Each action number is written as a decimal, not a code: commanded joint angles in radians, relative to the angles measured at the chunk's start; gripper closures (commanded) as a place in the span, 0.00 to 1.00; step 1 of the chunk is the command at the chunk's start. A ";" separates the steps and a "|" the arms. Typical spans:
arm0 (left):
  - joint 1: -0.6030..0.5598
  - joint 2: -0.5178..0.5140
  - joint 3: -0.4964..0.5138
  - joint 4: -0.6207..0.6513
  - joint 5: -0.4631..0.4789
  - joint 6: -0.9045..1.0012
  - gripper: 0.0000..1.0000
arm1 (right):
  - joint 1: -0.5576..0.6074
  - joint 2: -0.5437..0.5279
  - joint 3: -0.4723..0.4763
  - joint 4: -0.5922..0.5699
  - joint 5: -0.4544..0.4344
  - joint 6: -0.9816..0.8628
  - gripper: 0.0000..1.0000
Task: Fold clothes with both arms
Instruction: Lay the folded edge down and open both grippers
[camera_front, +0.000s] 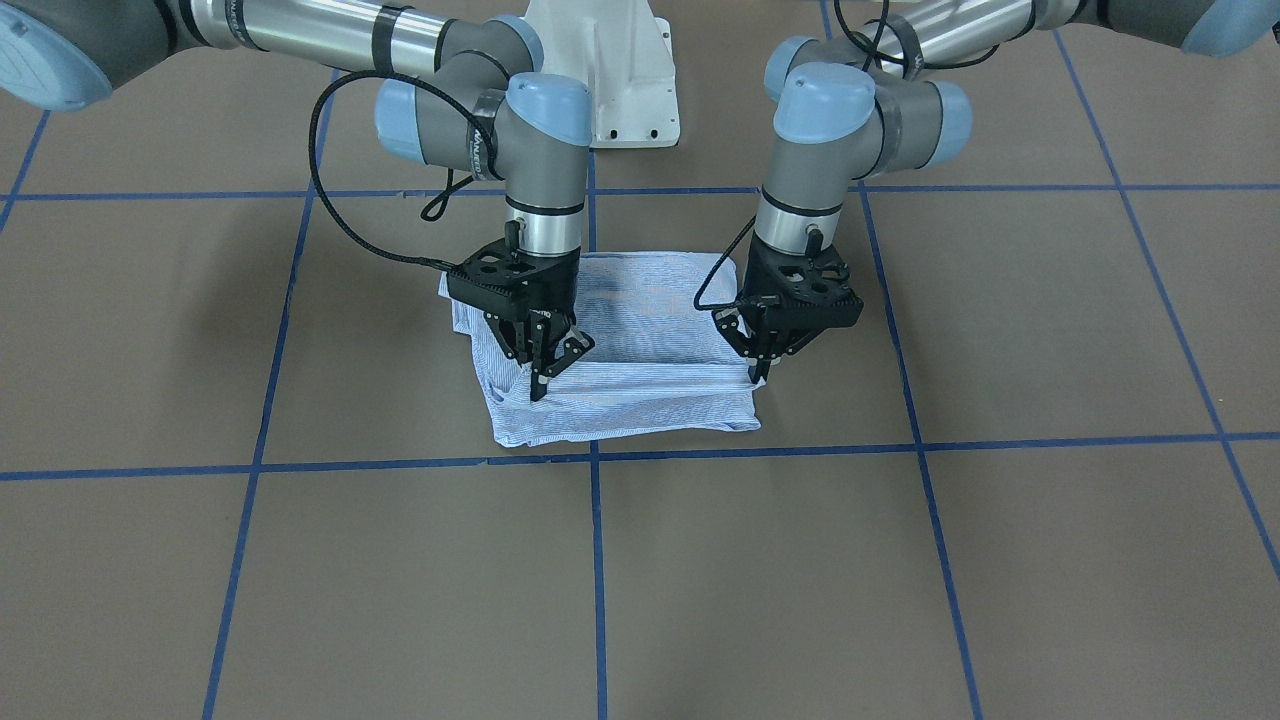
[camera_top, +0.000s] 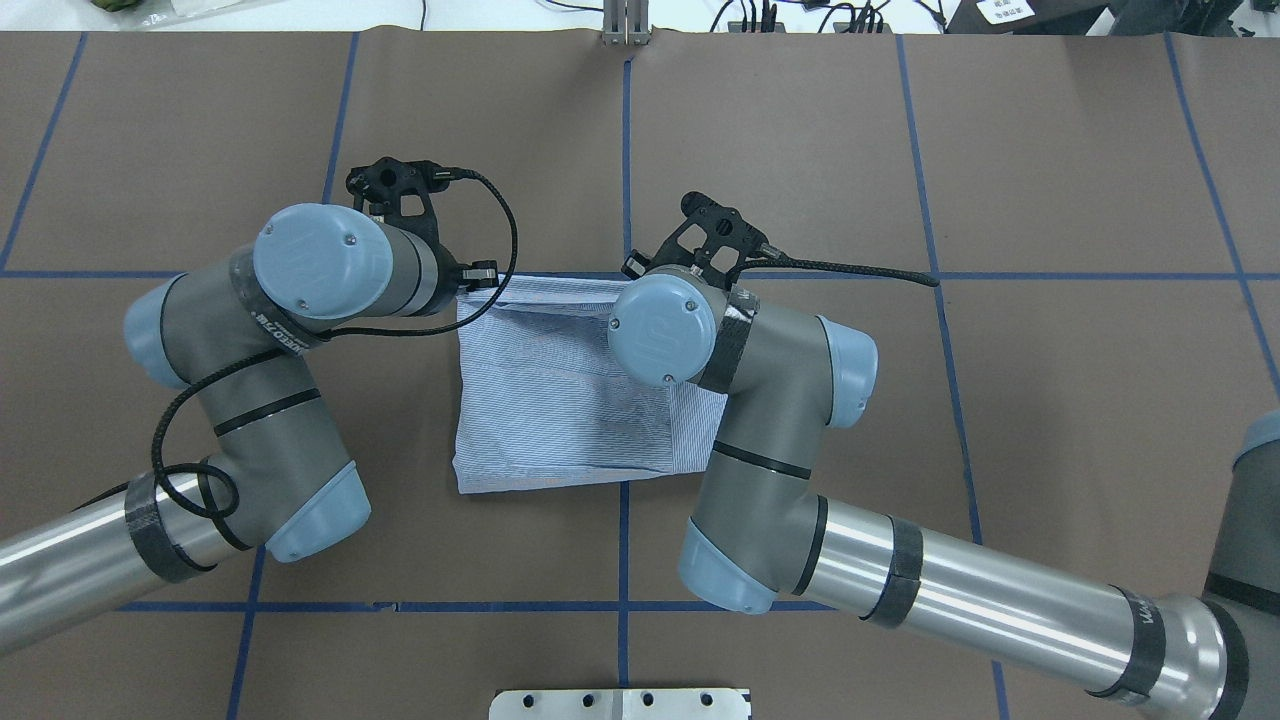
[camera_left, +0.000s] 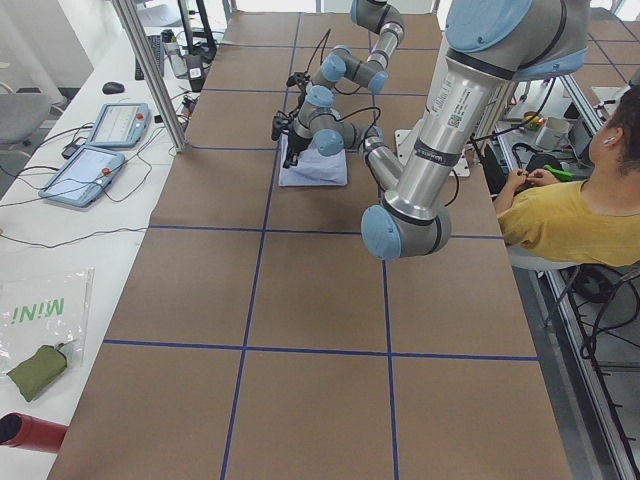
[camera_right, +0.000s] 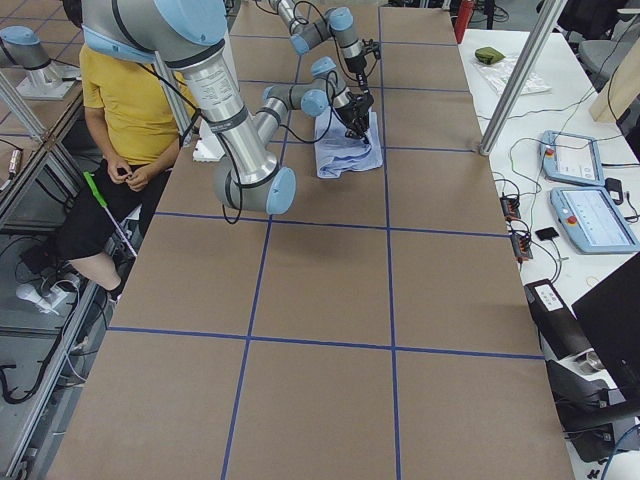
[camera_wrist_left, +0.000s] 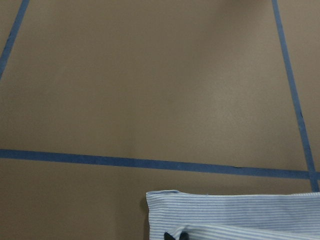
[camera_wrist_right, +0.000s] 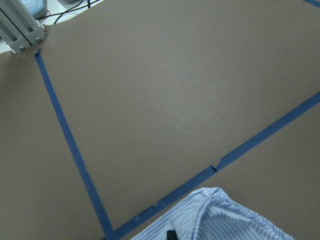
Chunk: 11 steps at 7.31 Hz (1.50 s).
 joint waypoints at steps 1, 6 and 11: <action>-0.004 -0.010 0.090 -0.109 0.000 0.017 0.14 | 0.025 0.007 -0.021 0.010 0.037 -0.087 0.19; -0.050 0.065 -0.062 -0.122 -0.127 0.223 0.00 | 0.016 0.015 0.000 -0.003 0.170 -0.140 0.00; -0.052 0.071 -0.095 -0.119 -0.127 0.210 0.00 | -0.019 0.030 -0.108 0.051 0.052 -0.163 0.00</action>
